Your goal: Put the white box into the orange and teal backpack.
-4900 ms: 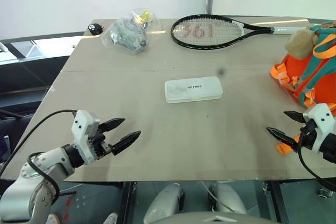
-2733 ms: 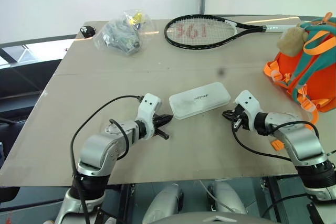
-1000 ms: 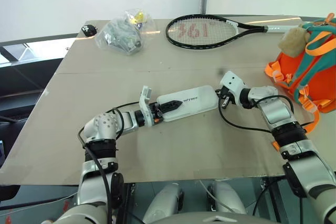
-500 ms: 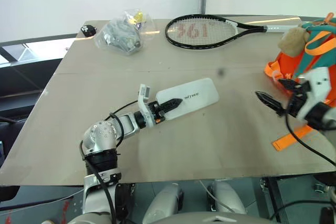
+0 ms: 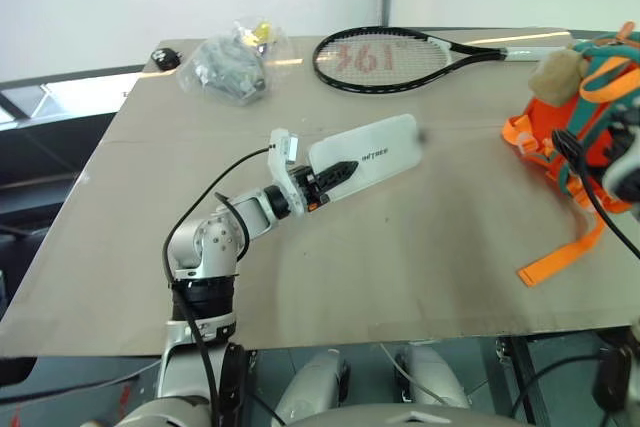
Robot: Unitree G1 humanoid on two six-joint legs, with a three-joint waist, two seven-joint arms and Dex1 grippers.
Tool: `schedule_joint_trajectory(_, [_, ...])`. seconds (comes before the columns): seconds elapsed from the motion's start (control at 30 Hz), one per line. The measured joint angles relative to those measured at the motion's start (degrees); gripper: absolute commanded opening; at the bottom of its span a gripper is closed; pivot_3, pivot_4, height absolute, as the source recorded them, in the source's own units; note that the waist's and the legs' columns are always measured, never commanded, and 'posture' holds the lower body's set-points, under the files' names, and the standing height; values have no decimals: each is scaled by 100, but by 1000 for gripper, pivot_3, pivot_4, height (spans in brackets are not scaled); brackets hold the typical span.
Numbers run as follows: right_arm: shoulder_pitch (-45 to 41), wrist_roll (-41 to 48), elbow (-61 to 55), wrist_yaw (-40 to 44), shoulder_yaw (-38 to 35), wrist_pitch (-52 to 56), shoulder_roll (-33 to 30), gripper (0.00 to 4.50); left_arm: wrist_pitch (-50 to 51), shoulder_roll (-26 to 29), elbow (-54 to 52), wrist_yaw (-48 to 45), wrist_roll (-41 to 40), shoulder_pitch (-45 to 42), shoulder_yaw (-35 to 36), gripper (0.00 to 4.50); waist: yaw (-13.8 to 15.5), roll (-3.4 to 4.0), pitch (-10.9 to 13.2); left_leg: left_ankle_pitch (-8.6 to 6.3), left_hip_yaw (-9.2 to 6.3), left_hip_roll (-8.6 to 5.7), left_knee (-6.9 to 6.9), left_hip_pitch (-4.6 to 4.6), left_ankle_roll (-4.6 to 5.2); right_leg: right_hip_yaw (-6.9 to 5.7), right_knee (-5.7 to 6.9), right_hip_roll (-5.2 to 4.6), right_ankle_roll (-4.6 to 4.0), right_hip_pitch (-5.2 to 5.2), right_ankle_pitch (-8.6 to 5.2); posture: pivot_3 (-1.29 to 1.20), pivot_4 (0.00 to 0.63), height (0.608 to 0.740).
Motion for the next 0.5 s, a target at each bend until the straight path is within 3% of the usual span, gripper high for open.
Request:
schedule_joint_trajectory(0.07, [-305,-243,782,-84,307,-655,32,3671,-69,12,-153,45,48,114,-41,948,0,-1,0,0,1,4,-2,-5,0,-2,-1,3,0,-7,0,0,150,739])
schedule_joint_trajectory(0.23, [-546,-844,2084,-64,928,-1880,-121,1357,-166,26,-463,290,50,292,66,948,-2,-1,1,0,11,6,-5,-11,0,3,-3,3,0,-14,0,0,150,739])
schedule_joint_trajectory(0.27, [-646,-879,2337,-13,987,-2154,-123,674,-211,19,-530,368,53,329,77,948,-9,-1,1,0,15,5,-5,-9,0,8,-2,4,1,-14,1,0,150,739])
schedule_joint_trajectory(0.33, [-779,-925,2600,134,1113,-2512,-147,42,-303,-4,-631,460,66,409,86,948,-22,-1,1,0,19,6,-4,-5,0,13,2,6,1,-14,1,0,150,739])
schedule_joint_trajectory(0.5, [-1438,-812,3473,1105,1448,-3498,-123,42,-768,-106,-641,902,314,459,169,948,-47,-3,4,0,45,20,-6,1,0,31,5,21,4,-16,3,0,150,739])
